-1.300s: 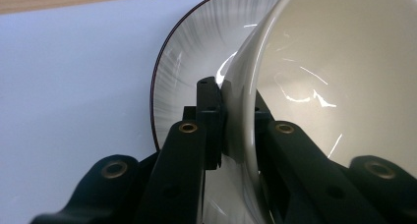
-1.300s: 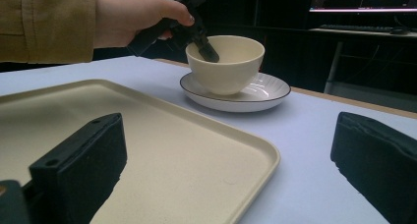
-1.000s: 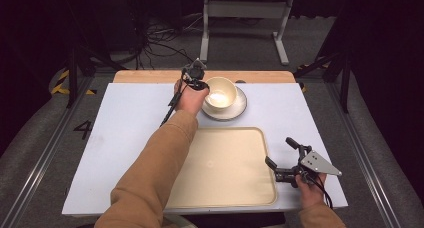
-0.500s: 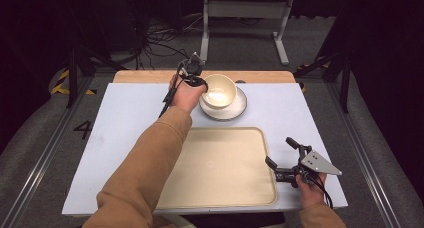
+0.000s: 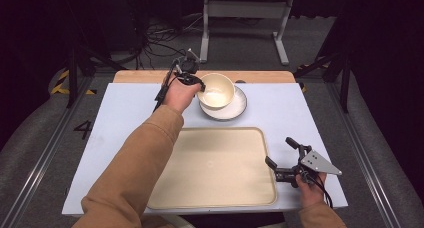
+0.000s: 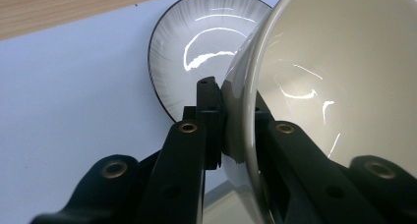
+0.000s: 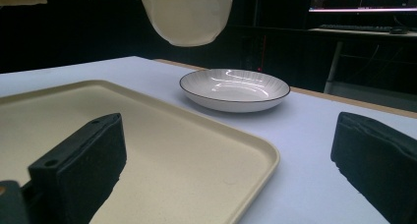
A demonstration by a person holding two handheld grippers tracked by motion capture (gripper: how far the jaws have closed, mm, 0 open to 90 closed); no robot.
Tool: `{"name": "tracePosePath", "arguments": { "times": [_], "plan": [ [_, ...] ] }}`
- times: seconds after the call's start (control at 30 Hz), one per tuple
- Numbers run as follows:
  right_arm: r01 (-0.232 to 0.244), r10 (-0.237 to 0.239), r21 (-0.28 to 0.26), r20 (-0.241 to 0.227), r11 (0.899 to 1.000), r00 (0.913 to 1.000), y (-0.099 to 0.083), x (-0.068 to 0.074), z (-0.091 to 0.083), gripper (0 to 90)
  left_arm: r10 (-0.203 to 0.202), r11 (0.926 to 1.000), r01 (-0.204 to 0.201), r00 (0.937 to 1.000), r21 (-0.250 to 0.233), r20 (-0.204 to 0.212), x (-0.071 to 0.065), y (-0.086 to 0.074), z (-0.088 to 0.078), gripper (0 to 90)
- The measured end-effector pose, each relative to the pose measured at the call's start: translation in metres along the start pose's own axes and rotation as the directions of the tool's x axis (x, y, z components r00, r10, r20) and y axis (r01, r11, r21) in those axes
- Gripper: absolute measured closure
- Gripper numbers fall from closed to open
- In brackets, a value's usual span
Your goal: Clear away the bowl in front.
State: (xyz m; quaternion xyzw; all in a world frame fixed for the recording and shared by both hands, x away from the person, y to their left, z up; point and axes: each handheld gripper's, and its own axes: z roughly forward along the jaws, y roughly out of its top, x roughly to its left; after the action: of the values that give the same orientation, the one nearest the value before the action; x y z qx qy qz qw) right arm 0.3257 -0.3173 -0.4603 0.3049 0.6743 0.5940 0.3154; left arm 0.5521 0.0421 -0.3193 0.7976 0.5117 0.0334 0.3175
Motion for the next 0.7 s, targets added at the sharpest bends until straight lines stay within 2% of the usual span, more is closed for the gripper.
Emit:
{"name": "tracePosePath", "arguments": {
  "times": [0.03,0.13,0.23,0.27,0.33,0.37,0.43,0.53,0.63,0.7],
  "plan": [
    [0.001,-0.001,0.002,-0.002,1.0,1.0,0.0,0.0,0.0,0.6,0.018,0.9998,-0.018,0.9998,0.006,0.009,0.0,-0.002,-0.005,83.7],
    [0.001,-0.001,0.004,-0.004,1.0,1.0,0.0,0.0,0.001,0.6,0.018,0.9998,-0.018,0.9998,0.012,0.013,-0.002,-0.005,-0.008,83.6],
    [-0.001,0.001,0.01,-0.006,1.0,1.0,0.0,0.0,0.001,0.6,0.036,0.999,-0.037,0.999,0.025,0.026,-0.003,-0.009,-0.013,83.6],
    [-0.001,0.001,0.011,-0.006,1.0,1.0,0.0,0.0,0.001,0.6,0.053,0.998,-0.054,0.9981,0.031,0.032,-0.002,-0.01,-0.014,83.6],
    [-0.001,0.001,0.013,-0.006,1.0,1.0,0.0,0.0,0.001,0.6,0.054,0.9977,-0.056,0.9977,0.038,0.04,-0.003,-0.013,-0.017,83.6],
    [-0.001,0.001,0.013,-0.006,1.0,1.0,0.0,0.0,0.001,0.6,0.072,0.9964,-0.074,0.9964,0.042,0.045,-0.002,-0.014,-0.019,83.6],
    [-0.001,0.001,0.012,-0.006,1.0,1.0,0.0,-0.001,0.001,0.6,0.066,0.9965,-0.069,0.9964,0.047,0.053,-0.003,-0.017,-0.021,83.6],
    [0.001,-0.001,0.011,-0.006,1.0,1.0,0.0,-0.001,0.001,0.6,0.099,0.9931,-0.103,0.993,0.057,0.064,-0.002,-0.021,-0.026,83.7],
    [0.0,0.001,0.012,-0.005,1.0,1.0,0.0,-0.001,0.001,0.6,0.109,0.9914,-0.114,0.9908,0.064,0.081,-0.004,-0.025,-0.029,83.7],
    [-0.001,0.001,0.012,-0.005,1.0,1.0,0.0,-0.001,0.001,0.6,0.131,0.9878,-0.137,0.9874,0.073,0.089,-0.005,-0.028,-0.031,83.6]
  ]
}}
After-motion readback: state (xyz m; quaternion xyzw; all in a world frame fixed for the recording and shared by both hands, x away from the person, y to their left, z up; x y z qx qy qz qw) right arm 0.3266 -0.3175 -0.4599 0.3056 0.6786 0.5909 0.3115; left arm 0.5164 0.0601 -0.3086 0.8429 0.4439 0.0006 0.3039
